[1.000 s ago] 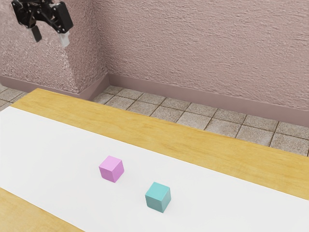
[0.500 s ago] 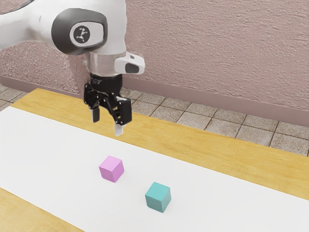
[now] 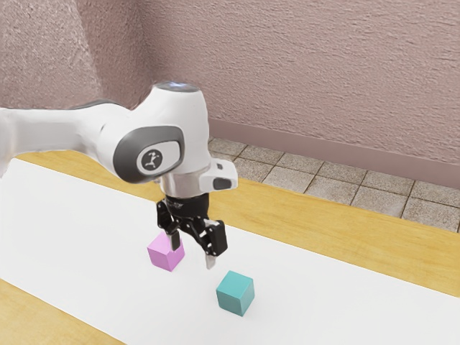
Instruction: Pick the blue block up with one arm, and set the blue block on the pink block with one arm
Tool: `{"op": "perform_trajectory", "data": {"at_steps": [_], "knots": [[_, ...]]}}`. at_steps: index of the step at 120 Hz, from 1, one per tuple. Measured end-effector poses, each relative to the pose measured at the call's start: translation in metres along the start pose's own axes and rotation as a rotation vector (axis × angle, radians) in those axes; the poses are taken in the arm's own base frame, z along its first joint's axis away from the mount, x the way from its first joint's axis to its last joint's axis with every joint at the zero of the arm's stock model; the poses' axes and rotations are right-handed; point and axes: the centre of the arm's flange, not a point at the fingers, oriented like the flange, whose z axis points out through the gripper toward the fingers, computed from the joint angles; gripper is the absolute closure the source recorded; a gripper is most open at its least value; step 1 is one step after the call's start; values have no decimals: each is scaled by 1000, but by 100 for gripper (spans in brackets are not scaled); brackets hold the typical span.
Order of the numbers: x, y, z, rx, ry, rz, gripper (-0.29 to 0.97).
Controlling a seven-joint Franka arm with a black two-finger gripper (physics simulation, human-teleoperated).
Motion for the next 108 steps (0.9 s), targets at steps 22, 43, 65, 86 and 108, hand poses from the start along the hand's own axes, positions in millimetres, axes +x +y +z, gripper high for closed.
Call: {"op": "perform_trajectory", "data": {"at_steps": [22, 43, 65, 86, 108], "knots": [[17, 10, 41, -18, 9, 9, 0], [24, 7, 86, -10, -12, 4, 0], [34, 14, 102, -21, 8, 6, 0], [44, 11, 103, -25, 35, -8, 0], [64, 7, 125, -44, 20, -16, 0]]}}
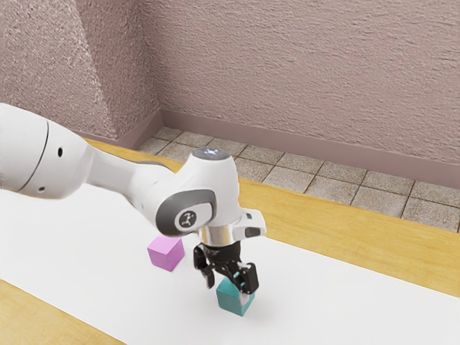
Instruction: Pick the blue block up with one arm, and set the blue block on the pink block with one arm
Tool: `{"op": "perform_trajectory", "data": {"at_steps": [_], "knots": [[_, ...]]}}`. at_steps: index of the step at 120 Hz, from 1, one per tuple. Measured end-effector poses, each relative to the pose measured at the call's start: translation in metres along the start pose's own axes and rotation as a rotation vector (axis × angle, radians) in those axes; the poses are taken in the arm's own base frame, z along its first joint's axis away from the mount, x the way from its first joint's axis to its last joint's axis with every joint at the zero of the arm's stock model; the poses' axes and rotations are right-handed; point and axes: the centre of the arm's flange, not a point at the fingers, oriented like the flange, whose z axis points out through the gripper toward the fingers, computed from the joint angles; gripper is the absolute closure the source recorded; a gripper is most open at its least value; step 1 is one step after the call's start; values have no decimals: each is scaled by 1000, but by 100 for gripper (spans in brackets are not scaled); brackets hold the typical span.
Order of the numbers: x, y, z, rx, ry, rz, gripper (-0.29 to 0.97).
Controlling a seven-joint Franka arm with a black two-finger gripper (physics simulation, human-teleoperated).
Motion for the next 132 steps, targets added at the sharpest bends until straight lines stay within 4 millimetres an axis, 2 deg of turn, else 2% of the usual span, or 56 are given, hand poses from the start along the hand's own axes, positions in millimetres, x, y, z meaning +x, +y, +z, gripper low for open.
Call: {"op": "perform_trajectory", "data": {"at_steps": [23, 37, 51, 85, 121, 132], "knots": [[16, -1, 6, -3, 9, 1, 0], [25, -11, 17, 7, 0, -17, 0], [32, -8, 24, 20, 0, -4, 0], [33, -8, 34, 39, -12, -5, 20], [33, -8, 35, 54, -8, -15, 24], [32, -9, 29, 60, 2, -20, 26]]}}
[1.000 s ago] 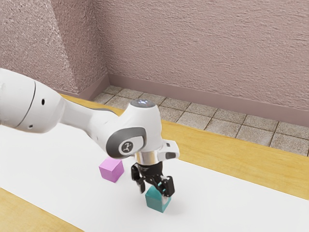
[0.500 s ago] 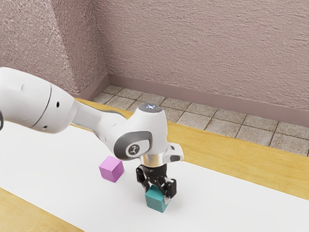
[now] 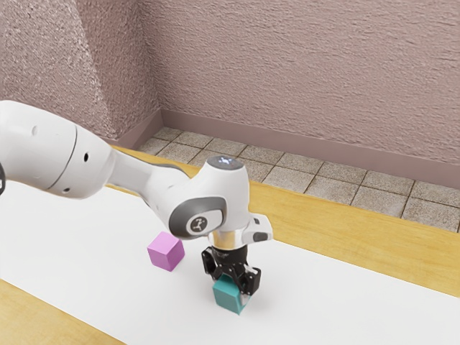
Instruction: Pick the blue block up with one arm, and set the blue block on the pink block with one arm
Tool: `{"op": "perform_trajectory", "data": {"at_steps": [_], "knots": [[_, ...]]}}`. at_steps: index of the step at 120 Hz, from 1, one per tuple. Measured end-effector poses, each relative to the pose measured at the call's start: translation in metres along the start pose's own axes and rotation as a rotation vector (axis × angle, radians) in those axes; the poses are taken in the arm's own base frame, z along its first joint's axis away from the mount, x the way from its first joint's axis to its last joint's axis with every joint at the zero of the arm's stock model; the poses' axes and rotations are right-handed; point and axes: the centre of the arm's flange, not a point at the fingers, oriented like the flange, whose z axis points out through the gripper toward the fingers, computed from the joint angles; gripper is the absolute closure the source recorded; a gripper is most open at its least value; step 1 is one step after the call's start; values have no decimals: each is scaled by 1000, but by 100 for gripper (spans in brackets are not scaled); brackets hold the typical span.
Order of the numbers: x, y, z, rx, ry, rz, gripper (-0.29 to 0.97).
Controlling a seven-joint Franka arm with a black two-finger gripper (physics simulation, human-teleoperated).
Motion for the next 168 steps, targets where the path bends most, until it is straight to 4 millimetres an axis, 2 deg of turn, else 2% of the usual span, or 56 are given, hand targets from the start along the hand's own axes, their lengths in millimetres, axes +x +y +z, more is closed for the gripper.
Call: {"op": "perform_trajectory", "data": {"at_steps": [13, 31, 50, 68, 84, 101, 111, 126, 138, 153, 168], "knots": [[-1, -4, -12, 12, 15, -9, 28], [2, -33, -35, 31, 27, -46, 28], [-2, -52, -65, 57, 29, -56, 28], [2, -93, -75, 49, -6, -87, 28], [5, -109, -87, 48, -20, -69, 28], [3, -132, -91, 48, -44, -54, 28], [3, -153, -91, 43, -57, -57, 28], [4, -167, -94, 40, -64, -33, 29], [3, -186, -93, 35, -73, -30, 29], [0, -196, -89, 24, -90, -13, 29], [-7, -196, -91, 19, -93, 7, 30]]}}
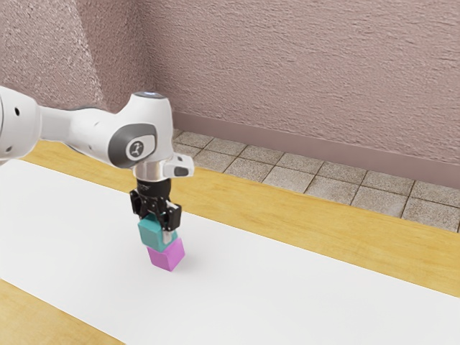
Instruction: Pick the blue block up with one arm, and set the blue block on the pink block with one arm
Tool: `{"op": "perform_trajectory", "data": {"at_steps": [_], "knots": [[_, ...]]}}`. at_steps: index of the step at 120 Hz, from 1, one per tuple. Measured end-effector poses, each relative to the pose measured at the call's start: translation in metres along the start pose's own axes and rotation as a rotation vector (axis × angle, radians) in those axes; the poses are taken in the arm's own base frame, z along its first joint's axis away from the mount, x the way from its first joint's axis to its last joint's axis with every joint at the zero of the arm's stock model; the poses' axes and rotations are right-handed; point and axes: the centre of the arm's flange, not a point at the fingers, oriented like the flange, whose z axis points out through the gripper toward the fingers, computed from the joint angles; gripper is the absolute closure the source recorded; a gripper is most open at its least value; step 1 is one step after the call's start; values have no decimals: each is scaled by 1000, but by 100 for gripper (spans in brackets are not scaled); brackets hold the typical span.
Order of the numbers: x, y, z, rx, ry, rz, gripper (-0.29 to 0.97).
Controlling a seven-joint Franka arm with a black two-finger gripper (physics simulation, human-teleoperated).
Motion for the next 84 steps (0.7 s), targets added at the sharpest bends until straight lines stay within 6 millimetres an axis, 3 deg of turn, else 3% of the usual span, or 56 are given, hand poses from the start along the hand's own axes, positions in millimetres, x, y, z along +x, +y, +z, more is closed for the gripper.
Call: {"op": "perform_trajectory", "data": {"at_steps": [20, 84], "knots": [[-9, 3, 4, -14, -6, 19, 31], [-13, -14, 13, -50, -6, 25, 31]]}}
